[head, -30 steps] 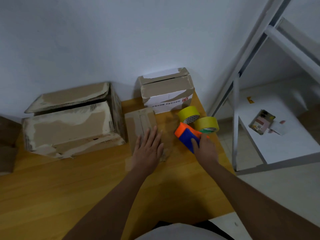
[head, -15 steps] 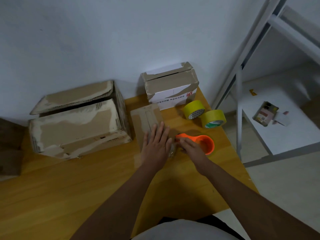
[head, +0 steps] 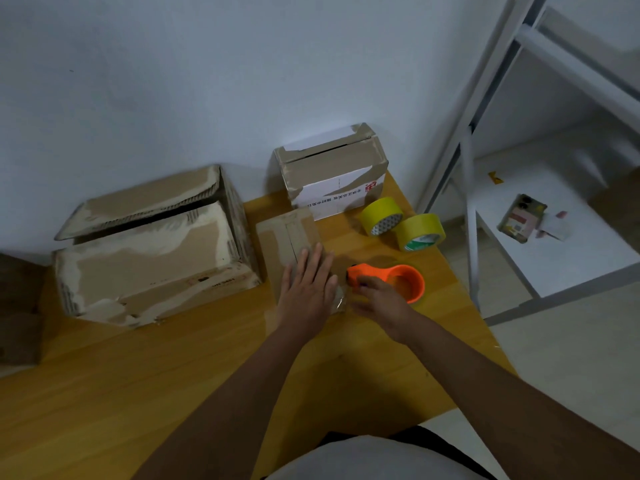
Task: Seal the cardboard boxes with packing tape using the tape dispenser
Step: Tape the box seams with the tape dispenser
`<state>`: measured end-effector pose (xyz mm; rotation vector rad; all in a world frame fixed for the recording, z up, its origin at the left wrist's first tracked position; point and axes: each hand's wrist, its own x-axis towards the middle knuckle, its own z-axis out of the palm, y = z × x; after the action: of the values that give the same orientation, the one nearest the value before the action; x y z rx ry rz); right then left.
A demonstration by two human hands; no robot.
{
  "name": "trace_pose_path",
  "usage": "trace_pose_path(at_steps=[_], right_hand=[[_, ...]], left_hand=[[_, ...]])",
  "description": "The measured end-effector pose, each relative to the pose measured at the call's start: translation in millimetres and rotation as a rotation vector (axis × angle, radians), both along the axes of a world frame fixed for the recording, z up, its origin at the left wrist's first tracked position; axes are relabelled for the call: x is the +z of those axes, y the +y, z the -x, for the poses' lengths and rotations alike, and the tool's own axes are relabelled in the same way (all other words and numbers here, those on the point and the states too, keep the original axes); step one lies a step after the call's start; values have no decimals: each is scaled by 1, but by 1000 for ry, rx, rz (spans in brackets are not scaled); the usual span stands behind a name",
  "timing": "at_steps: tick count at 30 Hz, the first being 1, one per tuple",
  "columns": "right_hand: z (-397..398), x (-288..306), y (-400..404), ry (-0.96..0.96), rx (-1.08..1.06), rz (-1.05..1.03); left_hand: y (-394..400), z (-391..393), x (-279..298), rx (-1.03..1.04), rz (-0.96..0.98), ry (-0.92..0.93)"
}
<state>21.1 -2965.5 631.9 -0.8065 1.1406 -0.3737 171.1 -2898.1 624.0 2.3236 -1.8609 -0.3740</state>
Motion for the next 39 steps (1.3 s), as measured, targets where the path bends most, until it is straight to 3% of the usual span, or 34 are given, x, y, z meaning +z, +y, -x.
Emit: trace_pose_path(at_steps=[2, 4, 10, 15, 21, 39], right_hand=[[-1, -8, 6, -51, -71, -168], [1, -12, 11, -119, -72, -201], [5, -6, 10, 43, 208, 300], [10, -7, 2, 245, 312, 632], [17, 1, -7, 153, 369, 777], [15, 16, -13, 153, 586, 955]], left_hand=[[1, -3, -1, -8, -4, 9], [1, -3, -2, -18, -6, 17], [-1, -1, -4, -38, -13, -4], [0, -2, -5, -51, -4, -8], [0, -3, -5, -45, 5, 18], [8, -14, -1, -168, -7, -10]])
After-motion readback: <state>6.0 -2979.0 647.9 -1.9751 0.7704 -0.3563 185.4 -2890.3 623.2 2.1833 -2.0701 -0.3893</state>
